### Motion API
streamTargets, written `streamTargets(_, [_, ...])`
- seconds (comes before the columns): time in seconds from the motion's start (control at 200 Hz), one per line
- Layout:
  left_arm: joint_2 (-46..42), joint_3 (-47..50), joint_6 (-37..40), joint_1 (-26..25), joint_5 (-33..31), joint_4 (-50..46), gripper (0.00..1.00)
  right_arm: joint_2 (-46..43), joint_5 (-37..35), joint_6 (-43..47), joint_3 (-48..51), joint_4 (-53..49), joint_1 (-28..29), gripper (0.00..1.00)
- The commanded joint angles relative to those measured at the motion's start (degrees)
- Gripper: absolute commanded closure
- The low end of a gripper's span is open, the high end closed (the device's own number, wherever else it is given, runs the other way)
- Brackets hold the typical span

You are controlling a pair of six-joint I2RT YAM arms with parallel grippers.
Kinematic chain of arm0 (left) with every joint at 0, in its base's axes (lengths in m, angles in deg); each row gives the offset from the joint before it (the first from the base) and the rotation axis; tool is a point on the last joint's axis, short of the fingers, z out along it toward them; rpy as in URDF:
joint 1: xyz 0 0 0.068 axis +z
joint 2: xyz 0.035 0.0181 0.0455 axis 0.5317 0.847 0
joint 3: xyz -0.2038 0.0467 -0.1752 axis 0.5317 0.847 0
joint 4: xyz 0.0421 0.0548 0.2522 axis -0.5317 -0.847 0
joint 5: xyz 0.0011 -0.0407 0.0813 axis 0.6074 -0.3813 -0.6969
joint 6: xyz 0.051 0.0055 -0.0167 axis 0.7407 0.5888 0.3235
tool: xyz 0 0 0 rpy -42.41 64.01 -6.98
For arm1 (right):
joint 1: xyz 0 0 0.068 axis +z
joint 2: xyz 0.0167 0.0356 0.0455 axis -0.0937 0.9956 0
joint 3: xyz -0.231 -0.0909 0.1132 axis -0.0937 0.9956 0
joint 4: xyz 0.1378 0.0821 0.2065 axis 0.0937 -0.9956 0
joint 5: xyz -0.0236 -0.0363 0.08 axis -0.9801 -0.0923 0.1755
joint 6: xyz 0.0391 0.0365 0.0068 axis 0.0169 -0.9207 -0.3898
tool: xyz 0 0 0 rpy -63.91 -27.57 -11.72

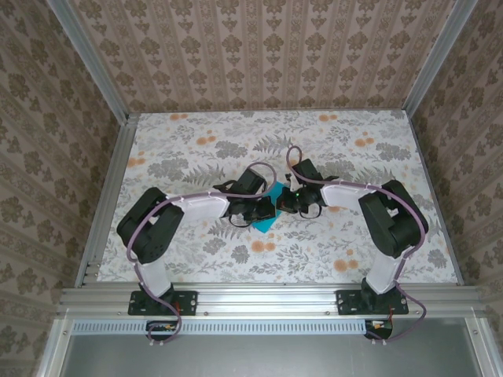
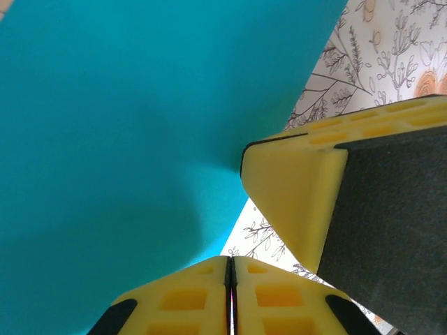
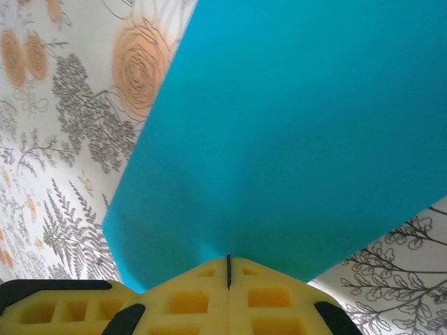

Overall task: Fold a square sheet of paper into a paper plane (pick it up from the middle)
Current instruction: First fold in half a square sheet of paper at the center of the table.

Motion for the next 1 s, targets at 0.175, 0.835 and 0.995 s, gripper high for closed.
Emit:
streamTargets(0.175, [2.1, -0.5, -1.6, -0.1, 2.2, 0.9, 0.92, 2.2, 2.0, -2.3, 2.3, 3.0, 0.3, 1.0])
streamTargets(0.835, [4.0, -1.0, 0.3, 0.7, -0.7, -8.2, 0.92, 3.3, 1.7, -1.6, 2.5, 4.2, -1.3, 0.98])
streamTargets(0.995, [4.6, -1.0, 0.4, 0.6, -0.6, -9.9, 0.92, 4.3, 2.0, -0.3, 1.0, 3.7, -2.7, 0.98])
